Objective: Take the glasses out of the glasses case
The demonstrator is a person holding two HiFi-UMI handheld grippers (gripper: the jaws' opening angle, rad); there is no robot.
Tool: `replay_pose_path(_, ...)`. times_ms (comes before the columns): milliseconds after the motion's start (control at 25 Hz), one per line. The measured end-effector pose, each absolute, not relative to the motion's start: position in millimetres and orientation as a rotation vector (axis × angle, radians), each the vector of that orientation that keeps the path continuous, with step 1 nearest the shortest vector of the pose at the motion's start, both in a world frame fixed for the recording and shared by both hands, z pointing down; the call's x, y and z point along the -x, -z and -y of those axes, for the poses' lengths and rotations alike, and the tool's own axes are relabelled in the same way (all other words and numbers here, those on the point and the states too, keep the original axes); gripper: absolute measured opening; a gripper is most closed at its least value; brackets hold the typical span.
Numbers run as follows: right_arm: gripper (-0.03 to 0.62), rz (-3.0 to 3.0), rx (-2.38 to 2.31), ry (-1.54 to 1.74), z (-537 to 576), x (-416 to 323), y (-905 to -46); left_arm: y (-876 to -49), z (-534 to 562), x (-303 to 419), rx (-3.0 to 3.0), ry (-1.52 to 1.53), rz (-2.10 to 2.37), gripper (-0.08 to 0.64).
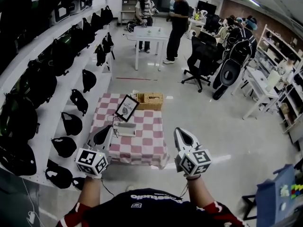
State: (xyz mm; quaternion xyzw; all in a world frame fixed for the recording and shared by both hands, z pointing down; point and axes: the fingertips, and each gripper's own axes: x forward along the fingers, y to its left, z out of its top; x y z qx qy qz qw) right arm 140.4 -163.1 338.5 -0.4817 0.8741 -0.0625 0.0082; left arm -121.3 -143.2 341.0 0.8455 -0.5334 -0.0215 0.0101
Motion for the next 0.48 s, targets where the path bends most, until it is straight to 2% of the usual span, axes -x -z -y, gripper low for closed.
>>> replay_pose_path(480, -0.002, -2.768, 1.483, 0.207, 167.6, -133.9, -342.6, -339.8, 146.0, 124.4, -2.636, 0.106, 1.655, 0.011)
